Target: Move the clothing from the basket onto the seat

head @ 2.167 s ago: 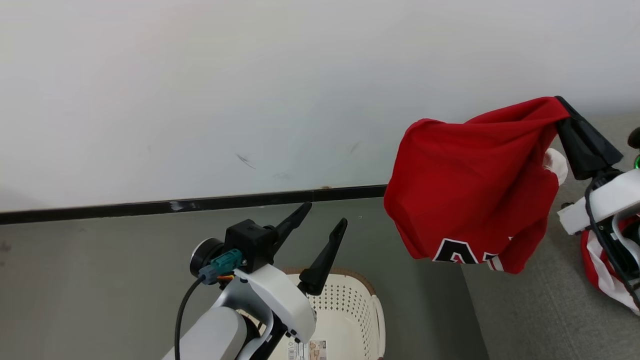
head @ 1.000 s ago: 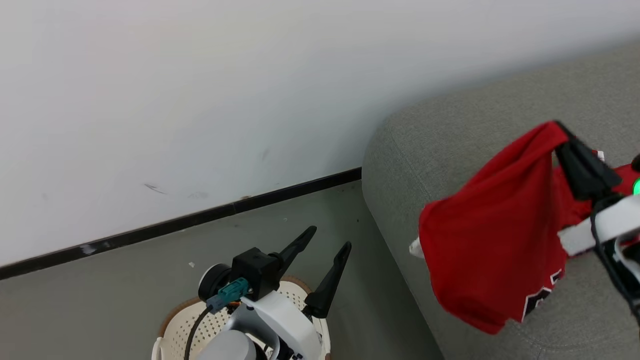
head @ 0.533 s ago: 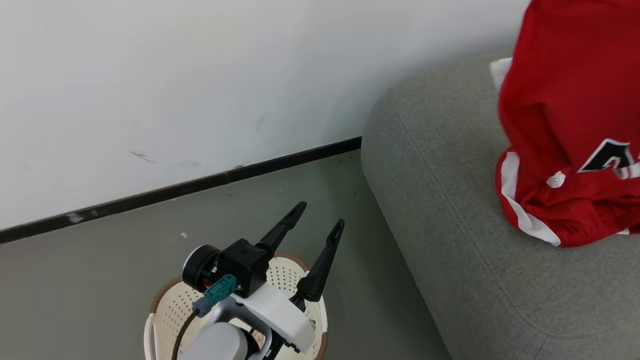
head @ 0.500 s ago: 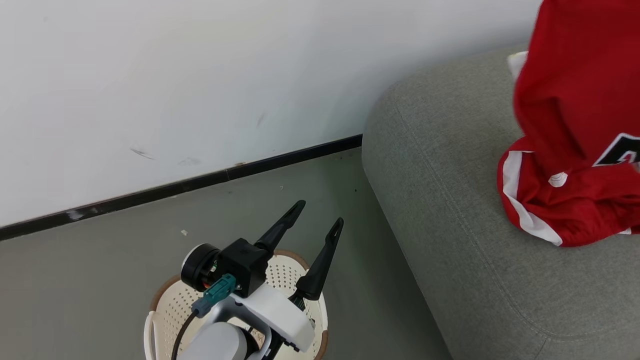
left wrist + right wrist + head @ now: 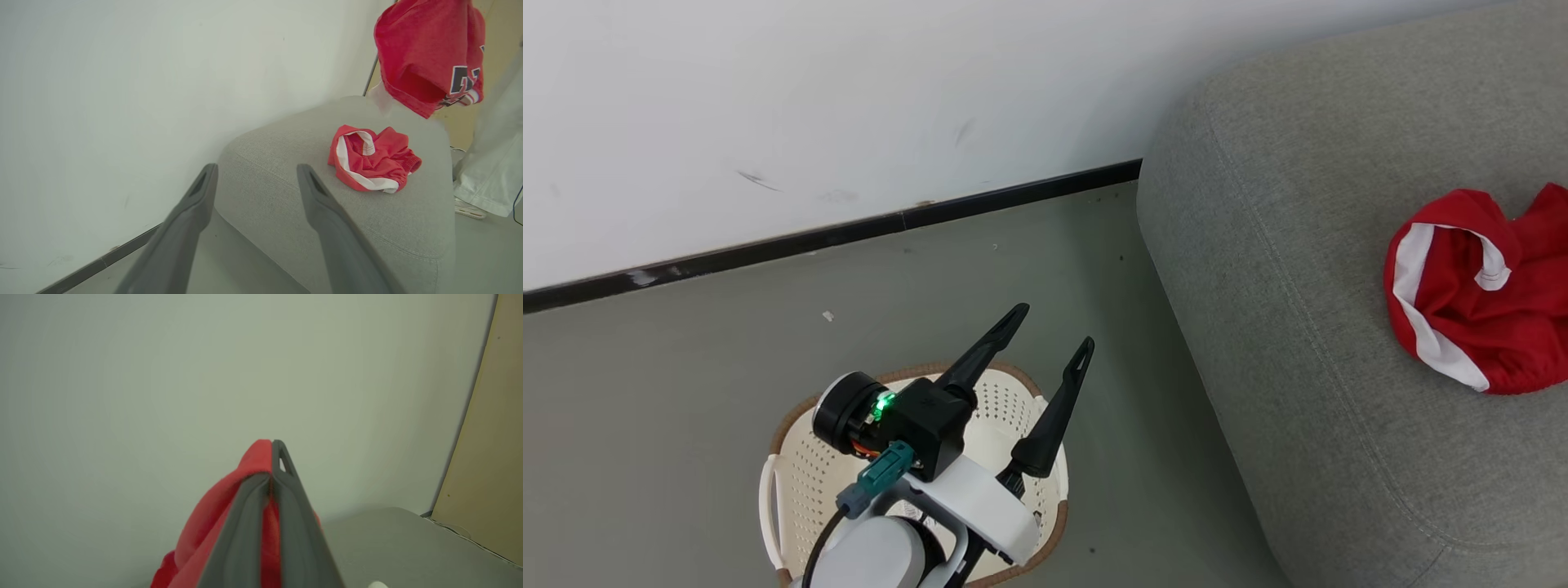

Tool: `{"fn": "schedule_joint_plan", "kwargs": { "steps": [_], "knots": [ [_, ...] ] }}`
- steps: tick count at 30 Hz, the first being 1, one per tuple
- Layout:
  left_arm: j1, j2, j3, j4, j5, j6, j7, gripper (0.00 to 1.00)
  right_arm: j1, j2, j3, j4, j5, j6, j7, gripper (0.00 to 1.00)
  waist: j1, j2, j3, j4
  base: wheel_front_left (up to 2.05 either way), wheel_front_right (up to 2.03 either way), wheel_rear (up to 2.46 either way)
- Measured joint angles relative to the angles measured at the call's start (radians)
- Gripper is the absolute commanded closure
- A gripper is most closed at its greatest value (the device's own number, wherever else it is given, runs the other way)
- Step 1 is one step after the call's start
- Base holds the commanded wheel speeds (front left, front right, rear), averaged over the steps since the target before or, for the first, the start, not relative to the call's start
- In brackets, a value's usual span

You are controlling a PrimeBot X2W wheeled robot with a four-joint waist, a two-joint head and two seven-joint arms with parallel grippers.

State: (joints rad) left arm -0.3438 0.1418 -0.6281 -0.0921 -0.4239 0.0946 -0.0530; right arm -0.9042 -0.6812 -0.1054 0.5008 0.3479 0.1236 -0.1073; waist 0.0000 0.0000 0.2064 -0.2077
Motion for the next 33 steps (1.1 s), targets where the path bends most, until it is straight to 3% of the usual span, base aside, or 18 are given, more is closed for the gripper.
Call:
{"fn": "schedule_joint_plan", "kwargs": {
  "steps": [11, 27, 33],
  "knots": [
    [-0.039, 0.024, -0.014, -0.04, 0.03, 0.0, 0.034, 0.0, 0.06, 0.06, -0.011, 0.133, -0.035, 0.0, -0.074, 1.0, 0.0, 0.0, 0.082, 0.023, 0.0, 0.0, 0.0],
    [-0.066, 0.034, 0.0, -0.05, 0.039, -0.002, 0.037, 0.0, 0.303, 0.302, 0.035, 0.283, -0.042, 0.0, -0.135, 1.0, 0.0, 0.0, 0.136, 0.035, 0.0, 0.0, 0.0],
    [-0.066, 0.033, 0.001, -0.037, 0.038, -0.002, 0.025, 0.0, 0.342, 0.329, 0.035, 0.289, -0.052, 0.0, -0.141, 1.0, 0.0, 0.0, 0.123, 0.03, 0.0, 0.0, 0.0]
  ]
}}
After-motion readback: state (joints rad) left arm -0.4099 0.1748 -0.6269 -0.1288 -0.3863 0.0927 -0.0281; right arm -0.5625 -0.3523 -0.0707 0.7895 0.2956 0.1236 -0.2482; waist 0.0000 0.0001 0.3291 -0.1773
